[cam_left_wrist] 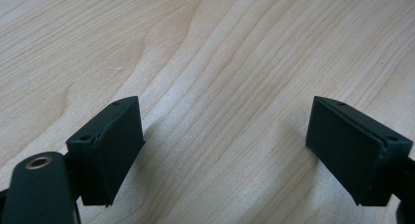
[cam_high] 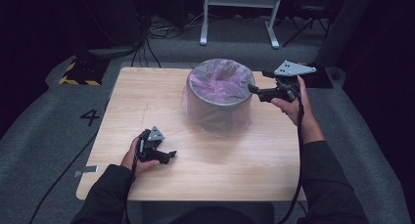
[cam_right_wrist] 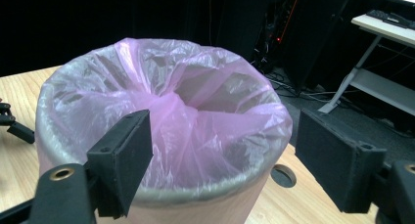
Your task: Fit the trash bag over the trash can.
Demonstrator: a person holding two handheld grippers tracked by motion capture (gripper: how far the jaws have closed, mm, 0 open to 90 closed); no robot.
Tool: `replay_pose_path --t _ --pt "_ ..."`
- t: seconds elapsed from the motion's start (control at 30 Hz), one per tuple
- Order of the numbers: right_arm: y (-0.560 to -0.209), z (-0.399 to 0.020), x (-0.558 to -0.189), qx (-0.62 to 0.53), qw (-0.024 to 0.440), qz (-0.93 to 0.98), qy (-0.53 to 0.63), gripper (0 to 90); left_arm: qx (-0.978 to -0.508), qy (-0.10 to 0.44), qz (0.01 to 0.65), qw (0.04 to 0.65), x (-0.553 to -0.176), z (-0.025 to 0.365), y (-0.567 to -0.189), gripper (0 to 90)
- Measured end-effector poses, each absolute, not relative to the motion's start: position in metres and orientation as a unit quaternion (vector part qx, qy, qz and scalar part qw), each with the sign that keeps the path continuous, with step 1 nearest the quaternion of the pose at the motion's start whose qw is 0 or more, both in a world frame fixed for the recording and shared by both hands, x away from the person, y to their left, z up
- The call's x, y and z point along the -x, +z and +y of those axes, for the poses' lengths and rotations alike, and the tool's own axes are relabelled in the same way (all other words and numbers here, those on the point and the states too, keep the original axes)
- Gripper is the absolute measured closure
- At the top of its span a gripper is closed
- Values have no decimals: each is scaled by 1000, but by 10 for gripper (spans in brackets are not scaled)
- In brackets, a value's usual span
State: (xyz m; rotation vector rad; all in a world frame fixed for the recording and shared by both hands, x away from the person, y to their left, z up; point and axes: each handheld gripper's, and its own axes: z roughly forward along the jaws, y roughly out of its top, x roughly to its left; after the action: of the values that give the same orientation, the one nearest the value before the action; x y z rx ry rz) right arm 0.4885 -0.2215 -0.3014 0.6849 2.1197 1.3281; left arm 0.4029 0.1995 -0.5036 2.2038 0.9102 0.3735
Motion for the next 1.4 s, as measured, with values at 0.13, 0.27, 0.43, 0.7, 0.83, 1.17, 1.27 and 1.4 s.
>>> replay_pose_path --t 0.13,0.27,0.43,0.7,0.83,1.17,1.27,1.4 --pt "-298 -217 -491 -253 270 788 492 219 -853 145 352 356 -403 199 -504 138" --pt "-295 -211 -495 -253 271 790 488 219 -853 145 352 356 -403 199 -504 138" --pt "-294 -202 -501 -253 269 794 483 219 -853 144 353 356 -403 199 -504 138" --pt "-295 -184 -511 -250 265 802 473 215 -853 145 353 356 -403 199 -504 138" --pt "-299 -174 -519 -247 260 808 468 208 -853 145 353 356 -403 199 -504 138" --pt "-307 -153 -541 -258 244 823 444 191 -853 145 353 356 -403 199 -504 138" --pt "-310 -149 -546 -259 237 829 435 188 -853 144 353 356 -403 199 -504 138" --pt "-316 -143 -552 -260 227 837 423 184 -853 145 353 356 -403 199 -504 138"
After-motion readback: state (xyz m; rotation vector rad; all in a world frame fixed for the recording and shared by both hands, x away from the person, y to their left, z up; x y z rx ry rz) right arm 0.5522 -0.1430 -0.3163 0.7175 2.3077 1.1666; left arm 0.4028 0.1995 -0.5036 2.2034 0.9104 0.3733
